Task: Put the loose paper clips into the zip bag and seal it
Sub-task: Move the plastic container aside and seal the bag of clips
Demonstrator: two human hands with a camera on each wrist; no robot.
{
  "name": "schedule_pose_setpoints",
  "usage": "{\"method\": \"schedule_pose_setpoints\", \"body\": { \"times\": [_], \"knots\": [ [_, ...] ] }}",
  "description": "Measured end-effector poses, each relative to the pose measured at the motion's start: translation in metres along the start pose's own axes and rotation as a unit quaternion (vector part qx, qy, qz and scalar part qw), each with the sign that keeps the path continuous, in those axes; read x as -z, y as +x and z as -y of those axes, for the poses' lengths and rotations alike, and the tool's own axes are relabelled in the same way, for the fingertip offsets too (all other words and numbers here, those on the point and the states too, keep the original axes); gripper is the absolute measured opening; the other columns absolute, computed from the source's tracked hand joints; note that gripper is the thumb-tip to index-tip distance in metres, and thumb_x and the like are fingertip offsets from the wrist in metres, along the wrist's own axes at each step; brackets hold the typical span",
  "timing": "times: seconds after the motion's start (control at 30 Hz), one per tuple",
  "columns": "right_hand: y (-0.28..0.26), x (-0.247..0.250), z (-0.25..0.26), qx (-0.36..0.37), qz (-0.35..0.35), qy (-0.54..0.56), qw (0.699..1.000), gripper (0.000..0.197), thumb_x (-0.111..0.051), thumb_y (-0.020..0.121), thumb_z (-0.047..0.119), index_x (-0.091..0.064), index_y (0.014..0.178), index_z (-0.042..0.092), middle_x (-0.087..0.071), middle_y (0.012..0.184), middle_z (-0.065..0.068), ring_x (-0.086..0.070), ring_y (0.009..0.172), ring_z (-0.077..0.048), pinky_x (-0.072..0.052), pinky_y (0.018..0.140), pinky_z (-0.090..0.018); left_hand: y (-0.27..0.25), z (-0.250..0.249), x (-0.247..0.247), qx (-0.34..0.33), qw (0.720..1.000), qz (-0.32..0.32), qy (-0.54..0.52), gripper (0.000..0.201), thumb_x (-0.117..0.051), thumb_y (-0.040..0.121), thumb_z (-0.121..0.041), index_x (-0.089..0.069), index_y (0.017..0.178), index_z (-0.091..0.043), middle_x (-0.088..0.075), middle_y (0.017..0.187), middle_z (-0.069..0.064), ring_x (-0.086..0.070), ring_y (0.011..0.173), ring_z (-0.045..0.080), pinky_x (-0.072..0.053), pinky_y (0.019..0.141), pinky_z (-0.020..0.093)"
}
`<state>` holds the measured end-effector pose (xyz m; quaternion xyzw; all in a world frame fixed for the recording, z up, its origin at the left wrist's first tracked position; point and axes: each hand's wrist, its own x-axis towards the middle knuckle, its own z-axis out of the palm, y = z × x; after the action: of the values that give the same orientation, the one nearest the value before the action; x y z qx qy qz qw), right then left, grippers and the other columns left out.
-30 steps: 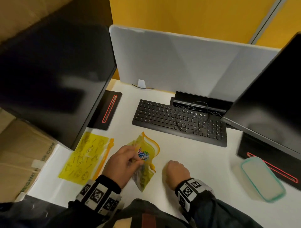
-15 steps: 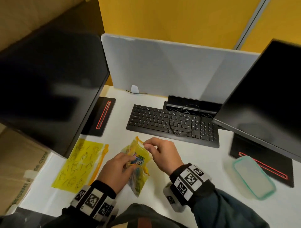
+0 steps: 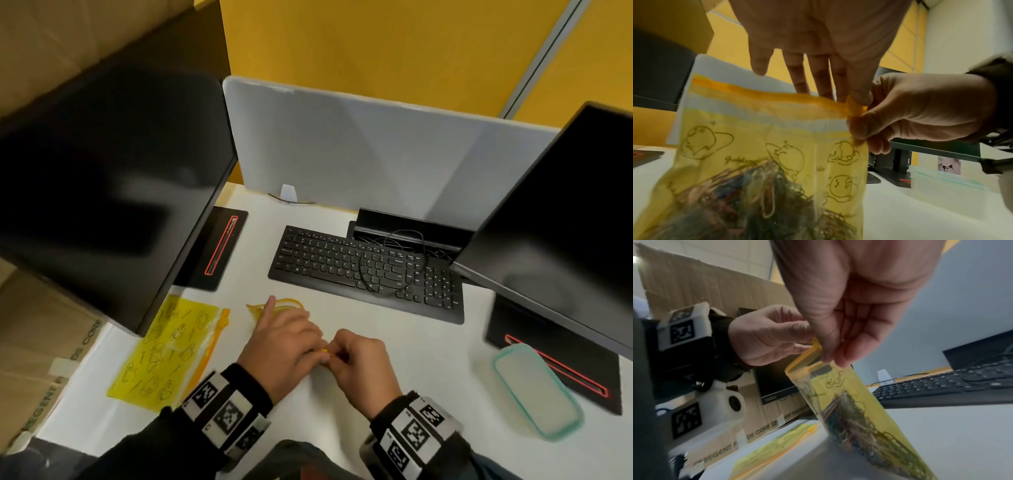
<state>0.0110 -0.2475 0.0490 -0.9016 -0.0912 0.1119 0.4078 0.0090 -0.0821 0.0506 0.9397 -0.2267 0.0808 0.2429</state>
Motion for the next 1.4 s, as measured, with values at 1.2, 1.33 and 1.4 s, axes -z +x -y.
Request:
{"method": "schedule_pose_setpoints", "body": {
  "times": [1.2, 1.33, 1.4],
  "knots": [
    [0.032, 0.009, -0.093, -0.071, -0.104, -0.006, 0.992, 0.058, -0.069, 0.077, 0.006, -0.047, 0.129, 0.021, -0.049, 0.132, -0.003, -0.048, 0.119, -0.02, -0.036, 0.1, -0.028, -0.041, 0.113, -0.02, 0.451, 0.874, 0.116, 0.137, 0.053, -0.061, 0.078, -0.041, -0.044, 0.124, -0.021, -0.038, 0.139, 0.007, -0.041, 0.118, 0.029, -0.038, 0.097, 0.041],
    [0.02, 0.022, -0.109, -0.137, -0.19, -0.066, 0.97, 0.054, -0.071, 0.077, 0.017, -0.052, 0.127, 0.015, -0.04, 0.141, -0.019, -0.037, 0.13, -0.037, -0.031, 0.108, -0.043, -0.067, 0.108, -0.017, 0.518, 0.837, 0.121, 0.126, 0.061, -0.061, 0.078, -0.042, -0.034, 0.129, -0.023, -0.026, 0.143, 0.008, -0.033, 0.121, 0.032, -0.042, 0.093, 0.043],
    [0.012, 0.055, -0.124, -0.141, -0.269, -0.129, 0.944, 0.053, -0.059, 0.076, 0.033, -0.054, 0.123, 0.01, -0.043, 0.137, -0.026, -0.04, 0.125, -0.043, -0.035, 0.103, -0.051, -0.07, 0.107, -0.016, 0.533, 0.827, 0.131, 0.118, 0.061, -0.058, 0.081, -0.042, -0.031, 0.131, -0.021, -0.031, 0.138, 0.01, -0.035, 0.119, 0.033, -0.041, 0.092, 0.042]
  ]
}}
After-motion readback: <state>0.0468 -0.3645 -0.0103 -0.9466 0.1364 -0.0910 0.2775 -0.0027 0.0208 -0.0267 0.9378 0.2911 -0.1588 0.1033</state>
